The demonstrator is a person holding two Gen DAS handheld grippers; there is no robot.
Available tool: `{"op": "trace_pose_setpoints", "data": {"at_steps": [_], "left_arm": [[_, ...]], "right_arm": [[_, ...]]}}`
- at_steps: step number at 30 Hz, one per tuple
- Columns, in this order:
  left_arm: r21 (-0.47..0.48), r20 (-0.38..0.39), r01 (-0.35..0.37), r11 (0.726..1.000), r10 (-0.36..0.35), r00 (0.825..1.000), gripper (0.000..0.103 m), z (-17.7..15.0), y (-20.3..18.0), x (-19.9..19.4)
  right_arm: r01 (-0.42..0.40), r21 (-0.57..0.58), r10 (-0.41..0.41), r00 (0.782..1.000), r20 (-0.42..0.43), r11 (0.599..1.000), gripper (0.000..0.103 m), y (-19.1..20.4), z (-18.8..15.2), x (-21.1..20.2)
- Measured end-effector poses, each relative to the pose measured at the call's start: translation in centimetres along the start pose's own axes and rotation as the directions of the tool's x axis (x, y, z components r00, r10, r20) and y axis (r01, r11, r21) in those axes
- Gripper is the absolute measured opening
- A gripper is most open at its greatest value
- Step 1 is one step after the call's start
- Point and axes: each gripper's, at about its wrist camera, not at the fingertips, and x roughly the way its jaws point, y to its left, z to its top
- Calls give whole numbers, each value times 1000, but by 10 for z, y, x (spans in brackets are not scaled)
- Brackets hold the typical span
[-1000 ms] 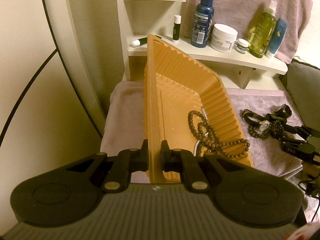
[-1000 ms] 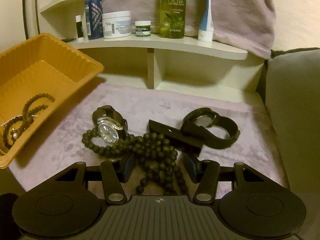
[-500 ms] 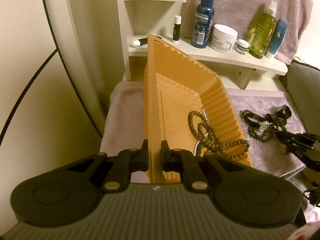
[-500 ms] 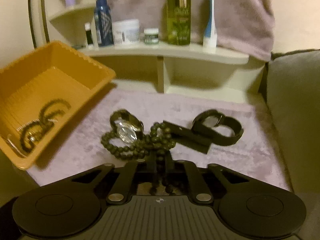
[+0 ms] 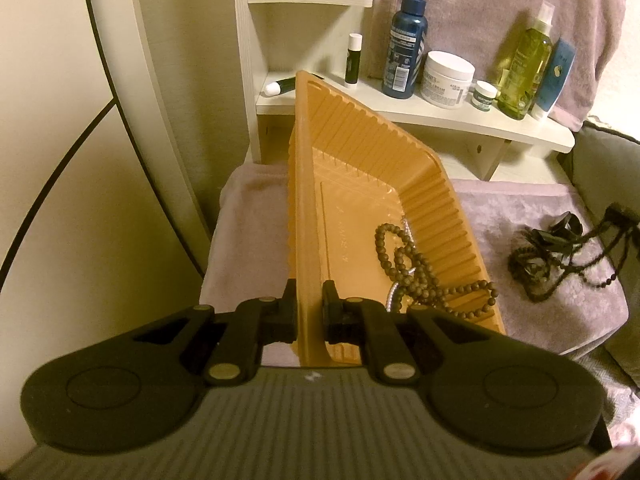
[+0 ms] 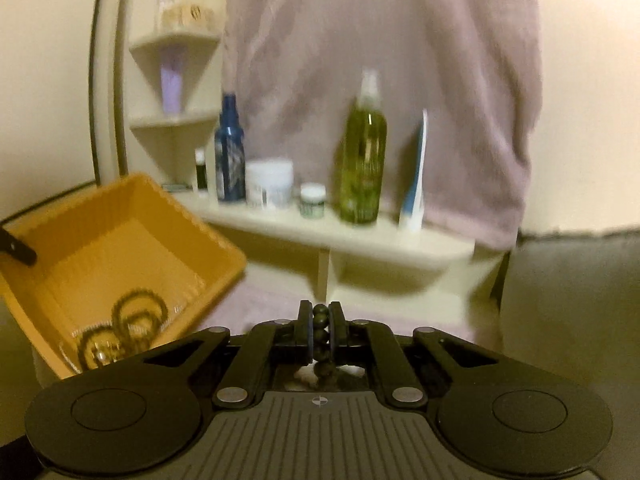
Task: Organize jewelry
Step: 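Lift the green bead strand up off the towel with the right gripper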
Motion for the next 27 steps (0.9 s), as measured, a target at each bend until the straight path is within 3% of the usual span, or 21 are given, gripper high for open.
{"op": "trace_pose_setpoints", "data": {"at_steps": [18,27], "left_arm": [[-3,3,0,1000,0,1000,10,0,-1,-1],[-2,3,0,1000,0,1000,10,0,-1,-1]], "right_arm": [[5,-110,17,979,202,994,7,-3,82,-11],[-72,-156,109,964,243,985,7,14,116,-10]]}}
